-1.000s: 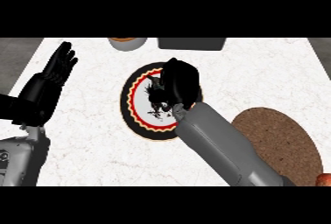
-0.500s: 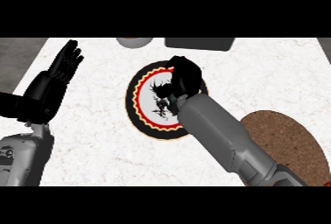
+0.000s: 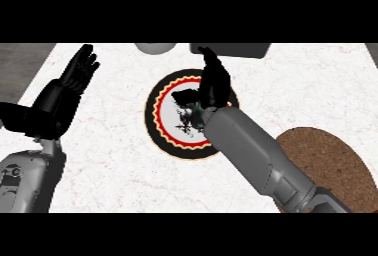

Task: Pick the eggplant from the placemat and place it in the plate

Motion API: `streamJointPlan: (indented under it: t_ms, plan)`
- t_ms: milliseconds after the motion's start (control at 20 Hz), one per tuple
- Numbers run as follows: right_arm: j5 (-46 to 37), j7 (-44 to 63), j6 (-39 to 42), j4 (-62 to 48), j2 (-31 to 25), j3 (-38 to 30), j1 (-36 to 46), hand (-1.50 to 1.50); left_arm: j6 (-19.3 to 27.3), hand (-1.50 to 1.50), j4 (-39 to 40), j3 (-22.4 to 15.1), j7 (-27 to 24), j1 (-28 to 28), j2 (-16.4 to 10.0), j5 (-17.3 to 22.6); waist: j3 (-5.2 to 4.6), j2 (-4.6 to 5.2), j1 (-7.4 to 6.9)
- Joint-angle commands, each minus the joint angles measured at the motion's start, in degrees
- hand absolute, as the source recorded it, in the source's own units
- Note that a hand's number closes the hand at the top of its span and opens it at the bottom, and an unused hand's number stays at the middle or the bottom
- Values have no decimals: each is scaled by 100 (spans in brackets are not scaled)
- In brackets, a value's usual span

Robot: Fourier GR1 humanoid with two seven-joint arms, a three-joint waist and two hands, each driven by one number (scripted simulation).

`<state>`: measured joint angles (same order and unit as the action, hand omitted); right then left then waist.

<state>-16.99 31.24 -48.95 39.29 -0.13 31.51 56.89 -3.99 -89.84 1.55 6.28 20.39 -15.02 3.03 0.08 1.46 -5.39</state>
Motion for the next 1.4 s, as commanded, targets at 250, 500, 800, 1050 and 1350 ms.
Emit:
streamJointPlan:
  t_ms: [250,500,800,1050,1350]
  plan:
    - [1168,-1471,-968,408,12,-704,-252,-150,76,0,-181,119,106,-282,-9,-11,1,-80,266]
    - [1357,-2057,-913,897,0,-1061,-847,-150,105,0,-39,381,239,-50,-137,12,-4,-130,508]
    - [1583,-2595,-360,2782,-703,-1046,-2635,-150,-50,0,-529,536,401,-535,-228,198,-4,-177,603]
    - [1488,-2318,306,3858,-1439,-1033,-3489,-150,1,0,-612,383,188,-670,-79,-76,-7,-164,588]
    - [1491,-2320,782,5062,-2074,-1280,-4624,-150,-100,0,-469,518,74,-652,-76,-44,-9,-163,600]
